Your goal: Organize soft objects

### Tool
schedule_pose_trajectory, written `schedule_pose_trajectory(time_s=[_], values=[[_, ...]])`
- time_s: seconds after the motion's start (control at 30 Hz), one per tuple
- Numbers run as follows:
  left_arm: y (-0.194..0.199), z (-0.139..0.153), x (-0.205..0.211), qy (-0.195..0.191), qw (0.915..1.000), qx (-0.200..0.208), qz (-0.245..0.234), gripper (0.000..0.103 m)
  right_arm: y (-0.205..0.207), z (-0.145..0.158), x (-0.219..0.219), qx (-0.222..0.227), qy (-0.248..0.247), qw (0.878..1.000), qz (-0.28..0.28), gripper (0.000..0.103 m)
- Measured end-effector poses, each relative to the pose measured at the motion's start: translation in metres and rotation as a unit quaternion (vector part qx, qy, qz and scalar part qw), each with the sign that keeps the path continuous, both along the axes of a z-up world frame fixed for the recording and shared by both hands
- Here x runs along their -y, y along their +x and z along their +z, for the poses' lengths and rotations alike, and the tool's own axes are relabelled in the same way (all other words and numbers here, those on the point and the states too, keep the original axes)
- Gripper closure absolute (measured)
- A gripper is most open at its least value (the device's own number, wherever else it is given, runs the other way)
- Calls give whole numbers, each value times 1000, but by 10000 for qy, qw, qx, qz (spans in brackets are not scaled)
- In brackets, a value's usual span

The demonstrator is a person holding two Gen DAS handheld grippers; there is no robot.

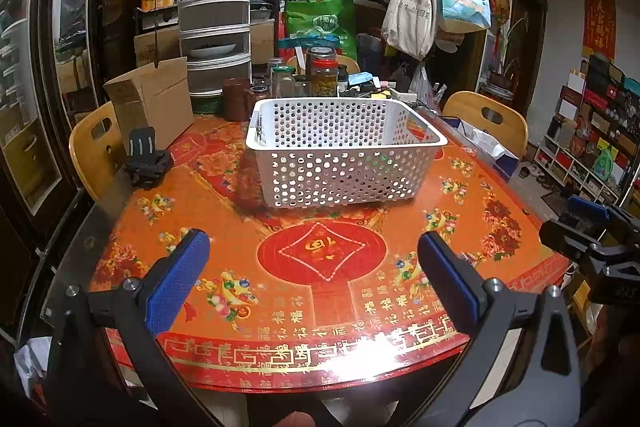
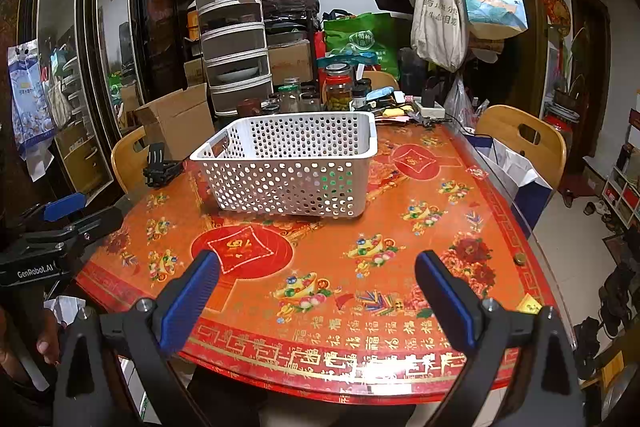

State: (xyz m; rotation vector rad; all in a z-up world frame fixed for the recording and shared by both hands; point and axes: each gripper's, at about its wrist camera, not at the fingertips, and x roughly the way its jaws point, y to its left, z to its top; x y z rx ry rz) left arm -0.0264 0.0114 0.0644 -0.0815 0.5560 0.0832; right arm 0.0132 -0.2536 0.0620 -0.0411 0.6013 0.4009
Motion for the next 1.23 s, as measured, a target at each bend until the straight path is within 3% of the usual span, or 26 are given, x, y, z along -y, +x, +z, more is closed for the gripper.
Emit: schedule_pose_trajectory(time_s=[1.23], values=[[-2, -2, 7, 14, 10000, 5, -35, 0, -2, -5, 0, -27, -17, 10000, 15, 5]])
